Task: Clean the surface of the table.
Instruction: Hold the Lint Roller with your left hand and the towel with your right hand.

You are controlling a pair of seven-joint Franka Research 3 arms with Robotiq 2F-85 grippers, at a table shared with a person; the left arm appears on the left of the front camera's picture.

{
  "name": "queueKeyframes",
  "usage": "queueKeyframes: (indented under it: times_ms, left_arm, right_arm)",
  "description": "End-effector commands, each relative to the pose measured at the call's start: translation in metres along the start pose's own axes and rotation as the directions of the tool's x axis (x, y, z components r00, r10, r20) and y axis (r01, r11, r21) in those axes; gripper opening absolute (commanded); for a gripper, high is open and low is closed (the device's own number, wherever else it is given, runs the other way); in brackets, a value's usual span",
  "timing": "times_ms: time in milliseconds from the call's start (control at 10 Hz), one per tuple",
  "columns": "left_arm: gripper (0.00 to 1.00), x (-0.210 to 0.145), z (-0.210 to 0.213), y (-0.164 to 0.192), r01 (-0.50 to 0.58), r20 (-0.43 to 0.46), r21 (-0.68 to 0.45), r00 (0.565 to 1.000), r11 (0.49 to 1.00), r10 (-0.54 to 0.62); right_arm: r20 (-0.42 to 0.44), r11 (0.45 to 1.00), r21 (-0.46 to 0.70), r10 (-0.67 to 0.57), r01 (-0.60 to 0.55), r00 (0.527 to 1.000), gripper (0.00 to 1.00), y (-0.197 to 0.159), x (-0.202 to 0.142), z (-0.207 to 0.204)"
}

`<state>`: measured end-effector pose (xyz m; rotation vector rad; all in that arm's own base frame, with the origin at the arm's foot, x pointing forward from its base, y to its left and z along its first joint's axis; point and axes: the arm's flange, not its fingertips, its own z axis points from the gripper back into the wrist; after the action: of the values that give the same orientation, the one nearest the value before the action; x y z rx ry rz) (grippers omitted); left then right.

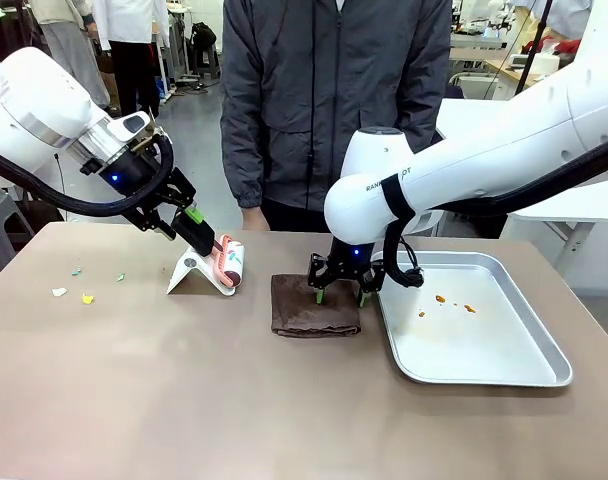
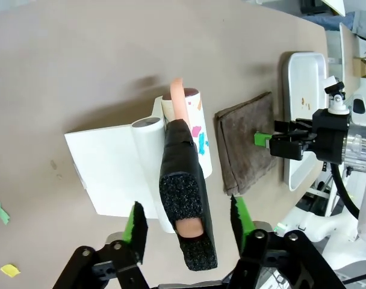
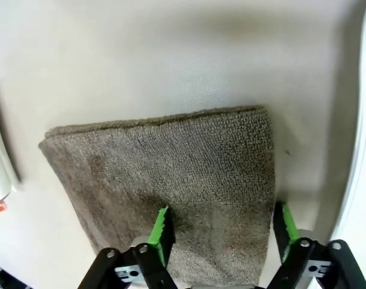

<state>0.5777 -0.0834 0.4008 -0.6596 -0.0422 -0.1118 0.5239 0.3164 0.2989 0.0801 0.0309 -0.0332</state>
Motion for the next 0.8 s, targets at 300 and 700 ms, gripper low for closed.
queueKeyframes:
  times_ms: [300,700]
  left_arm:
    - [0.04,0.0040,-0.0004,-0.0048,0.021,0.067,-0.015,0.998,1.000,-0.020]
    - [0.00,0.0023,0.0009,-0.0056,0.020,0.075,-0.016,0.997,1.000,-0.019]
  right_arm:
    - [-0.002,1.000,-0.027,-0.008,0.008,1.000,0.00,0.0046,0.0039,-0.0003]
    - [-0.009,1.000,-0.020,-0.005,0.005,1.000,0.00,0.0034,0.0044,-0.0016]
